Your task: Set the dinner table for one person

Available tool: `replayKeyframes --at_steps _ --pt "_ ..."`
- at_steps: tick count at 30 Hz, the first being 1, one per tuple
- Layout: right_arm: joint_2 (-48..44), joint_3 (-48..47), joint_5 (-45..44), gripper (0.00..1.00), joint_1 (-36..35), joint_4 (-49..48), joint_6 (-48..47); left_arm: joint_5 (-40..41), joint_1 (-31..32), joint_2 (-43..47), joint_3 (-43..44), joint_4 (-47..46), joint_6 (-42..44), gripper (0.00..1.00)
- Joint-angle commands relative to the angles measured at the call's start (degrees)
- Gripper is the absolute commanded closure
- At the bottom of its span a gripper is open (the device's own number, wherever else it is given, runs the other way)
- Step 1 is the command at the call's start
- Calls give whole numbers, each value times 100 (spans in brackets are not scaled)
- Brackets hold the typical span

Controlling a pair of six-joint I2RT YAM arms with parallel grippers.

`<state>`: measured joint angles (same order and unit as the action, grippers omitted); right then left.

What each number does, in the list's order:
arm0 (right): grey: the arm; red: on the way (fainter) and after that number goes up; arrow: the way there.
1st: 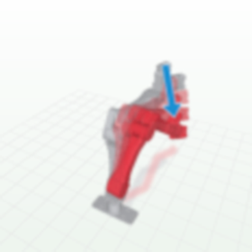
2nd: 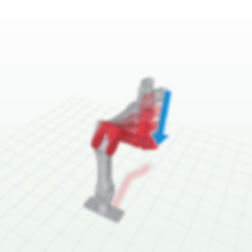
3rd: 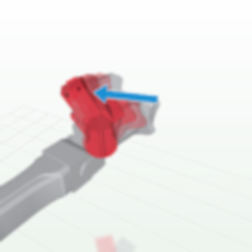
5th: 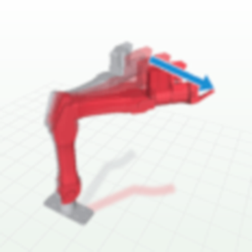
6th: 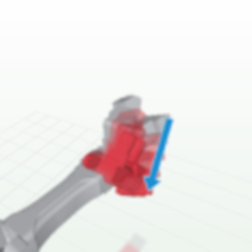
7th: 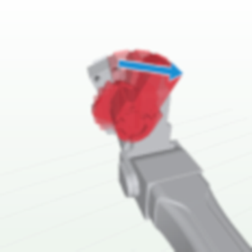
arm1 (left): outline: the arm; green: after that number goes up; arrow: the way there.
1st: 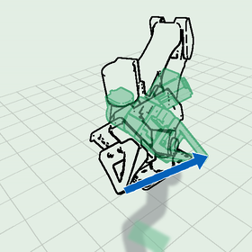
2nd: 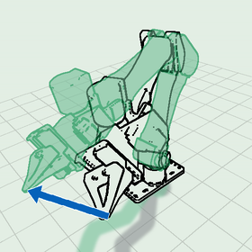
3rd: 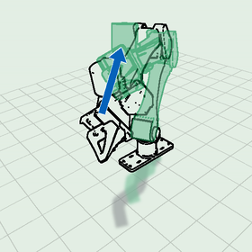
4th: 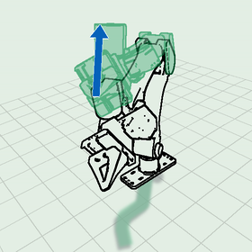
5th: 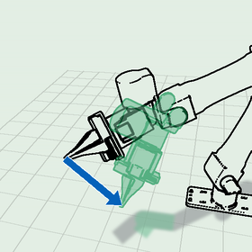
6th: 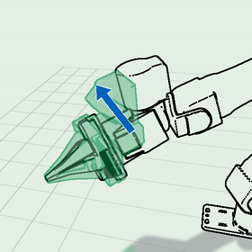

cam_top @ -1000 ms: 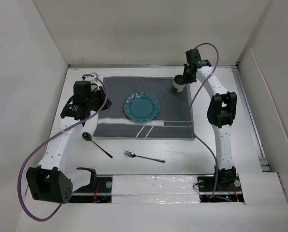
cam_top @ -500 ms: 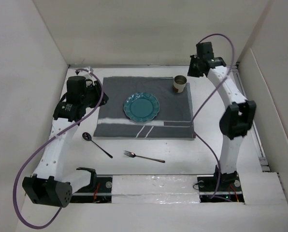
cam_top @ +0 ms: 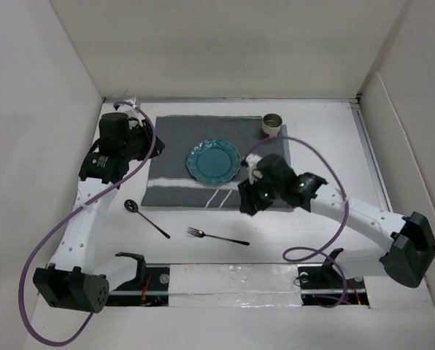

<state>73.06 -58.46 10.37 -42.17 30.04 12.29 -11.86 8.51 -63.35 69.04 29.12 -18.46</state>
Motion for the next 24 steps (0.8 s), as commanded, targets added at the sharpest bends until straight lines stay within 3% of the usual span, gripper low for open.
replayKeyframes --at_steps 1,5,9,12,21,24 --pt "-29 361 -52 39 -745 -437 142 78 -16 -10 592 -144 -8 75" --pt "1068 -261 -316 34 -1310 -192 -342 -71 -16 -37 936 -118 -96 72" --pt "2061 -877 -729 36 -1934 388 -859 -54 -16 42 656 -214 -105 72" --pt "2431 -931 -1001 38 -2329 284 -869 43 -16 226 506 -241 -105 71" --pt "3083 -922 -984 51 -2497 -217 -746 245 -16 297 839 -65 26 70" --pt "3241 -843 -1274 62 -2611 -463 -545 237 -16 262 962 -56 18 69"
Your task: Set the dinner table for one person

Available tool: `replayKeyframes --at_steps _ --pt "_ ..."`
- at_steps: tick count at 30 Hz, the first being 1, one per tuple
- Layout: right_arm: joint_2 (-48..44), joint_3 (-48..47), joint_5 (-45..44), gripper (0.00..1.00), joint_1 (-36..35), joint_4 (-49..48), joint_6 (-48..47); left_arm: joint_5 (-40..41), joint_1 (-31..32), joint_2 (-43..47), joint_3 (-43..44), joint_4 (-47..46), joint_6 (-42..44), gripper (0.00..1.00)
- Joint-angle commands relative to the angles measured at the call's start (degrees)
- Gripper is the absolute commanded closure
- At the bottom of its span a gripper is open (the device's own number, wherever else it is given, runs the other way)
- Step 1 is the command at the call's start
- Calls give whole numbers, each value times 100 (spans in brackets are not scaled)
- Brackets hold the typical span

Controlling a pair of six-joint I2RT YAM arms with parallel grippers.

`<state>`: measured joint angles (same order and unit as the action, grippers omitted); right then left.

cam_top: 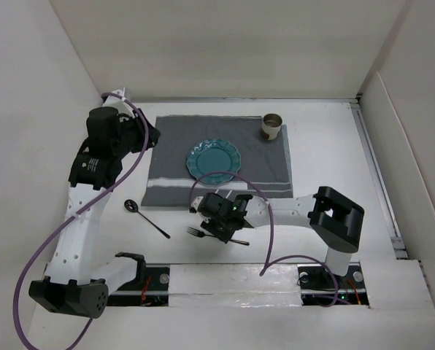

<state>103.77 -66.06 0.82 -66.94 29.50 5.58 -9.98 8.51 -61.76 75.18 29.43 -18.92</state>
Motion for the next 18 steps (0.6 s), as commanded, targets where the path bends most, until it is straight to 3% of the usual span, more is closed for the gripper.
replayKeyframes --at_steps 1,3,4,7,15,18 --pt "214 -56 -406 68 -135 -479 188 31 -16 76 383 -87 72 70" --pt "214 76 -407 74 -188 -759 372 -48 -16 59 445 -95 37 70" --pt "214 93 -338 85 -188 -822 408 -100 -16 58 463 -104 29 70" --pt "135 6 -214 100 -188 -858 487 -267 -16 41 437 -122 -59 70" --pt "-603 -1030 357 100 -75 -15 408 -101 36 199 235 -95 -121 70" --pt "-560 -1496 594 100 180 -276 697 -179 36 164 252 -279 -462 70"
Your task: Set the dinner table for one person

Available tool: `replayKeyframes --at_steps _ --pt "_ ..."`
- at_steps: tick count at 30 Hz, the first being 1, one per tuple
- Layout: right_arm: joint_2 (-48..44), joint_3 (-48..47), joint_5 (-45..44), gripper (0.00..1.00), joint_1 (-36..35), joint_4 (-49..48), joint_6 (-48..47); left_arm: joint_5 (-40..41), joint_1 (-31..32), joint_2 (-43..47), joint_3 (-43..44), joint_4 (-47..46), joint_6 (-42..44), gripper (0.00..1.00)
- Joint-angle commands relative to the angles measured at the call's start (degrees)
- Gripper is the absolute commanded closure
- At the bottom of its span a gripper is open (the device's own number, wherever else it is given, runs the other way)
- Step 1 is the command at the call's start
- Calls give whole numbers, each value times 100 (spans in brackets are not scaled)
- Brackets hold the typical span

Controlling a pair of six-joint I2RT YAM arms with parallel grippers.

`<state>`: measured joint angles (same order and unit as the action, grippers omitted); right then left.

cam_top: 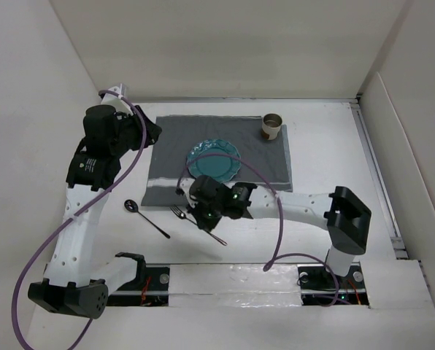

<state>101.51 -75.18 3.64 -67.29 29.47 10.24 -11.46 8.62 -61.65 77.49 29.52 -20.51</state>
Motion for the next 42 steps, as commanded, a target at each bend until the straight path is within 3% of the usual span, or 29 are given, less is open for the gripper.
replayKeyframes --at_steps 1,7,12,16,23,38,42 --pt "-247 -690 356 100 364 -380 337 -136 25 92 72 -358 -435 70" --pt "1360 -2701 -925 100 734 -197 1436 -568 25 65 108 -728 -1227 71" --pt "2905 -4755 -1172 100 1095 102 2576 -400 219 21 -137 -719 -1446 74" --pt "3689 -5847 -1655 100 1165 383 3176 -629 219 -137 -164 -798 -1517 75" --pt "4236 -6141 -1876 100 1350 34 3809 -594 219 -234 -59 -702 -1306 74" --pt "4878 -6501 -1885 100 1648 32 3723 -471 219 -225 -147 -631 -1078 74" --pt "4703 -6501 -1543 64 1701 -91 3529 -427 219 -234 -24 -631 -1095 74"
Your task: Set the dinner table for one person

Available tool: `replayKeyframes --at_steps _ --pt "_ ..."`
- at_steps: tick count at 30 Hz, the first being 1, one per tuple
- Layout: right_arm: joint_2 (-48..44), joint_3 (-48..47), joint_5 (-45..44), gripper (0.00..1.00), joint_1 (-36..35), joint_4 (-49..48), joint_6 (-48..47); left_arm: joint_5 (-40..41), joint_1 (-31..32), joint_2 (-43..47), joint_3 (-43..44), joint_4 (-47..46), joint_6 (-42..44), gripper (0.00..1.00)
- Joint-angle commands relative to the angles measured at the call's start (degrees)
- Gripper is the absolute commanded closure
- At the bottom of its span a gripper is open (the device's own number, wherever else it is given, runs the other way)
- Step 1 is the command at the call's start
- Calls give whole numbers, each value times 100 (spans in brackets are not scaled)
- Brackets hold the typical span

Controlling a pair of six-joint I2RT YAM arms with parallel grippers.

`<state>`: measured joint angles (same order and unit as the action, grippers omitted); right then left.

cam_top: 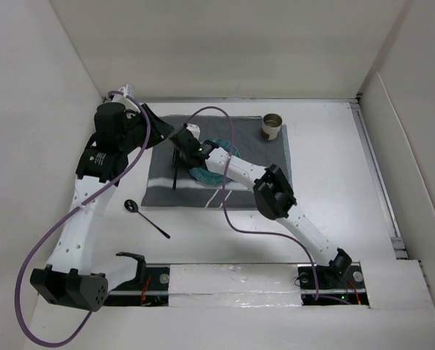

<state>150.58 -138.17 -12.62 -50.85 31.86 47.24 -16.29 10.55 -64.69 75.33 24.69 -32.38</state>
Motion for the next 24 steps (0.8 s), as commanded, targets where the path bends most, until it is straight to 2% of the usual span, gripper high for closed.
replayKeyframes --at_steps 1,3,6,7,8,9,10,11,12,16,17,18,20,23,24 --pt "-414 -62 180 60 58 -547 -241 82 26 61 236 -157 48 74" --pt "-687 201 495 50 58 -872 -540 13 26 0 394 -271 -40 73" --pt "-1171 571 839 47 58 -1129 -970 -225 26 -36 596 -535 -286 74" --pt "-1293 641 840 51 -3 -1025 -1067 -216 26 -27 649 -570 -321 78" --pt "-1651 1008 840 74 -100 -1041 -1347 -199 26 -9 789 -544 -330 84" --pt "-1873 1333 840 87 -161 -1111 -1462 -155 26 35 860 -500 -322 92" --pt "-2136 1728 849 95 -232 -1451 -1568 -103 26 78 913 -465 -304 100" --pt "-2608 2576 893 100 -398 -1663 -1761 -76 26 175 922 -447 -295 100" --pt "-2804 2959 1093 100 -599 -2031 -1971 -23 26 350 905 -369 -321 100" --pt "-3123 3946 1210 100 -1127 -2175 -2298 126 96 755 843 -79 -593 100" --pt "-3079 3982 1192 97 -1259 -2140 -2447 144 97 886 765 -43 -664 100" --pt "-2948 3956 1079 82 -1513 -2114 -2526 170 97 1088 755 -17 -751 100" --pt "-2807 3833 955 64 -1734 -2061 -2780 398 246 1282 799 97 -901 94" --pt "-2264 3089 937 56 -1945 -1658 -3062 574 246 1712 860 307 -1033 77" --pt "-2261 3085 902 54 -1946 -1656 -3124 575 246 1801 869 396 -1033 77"
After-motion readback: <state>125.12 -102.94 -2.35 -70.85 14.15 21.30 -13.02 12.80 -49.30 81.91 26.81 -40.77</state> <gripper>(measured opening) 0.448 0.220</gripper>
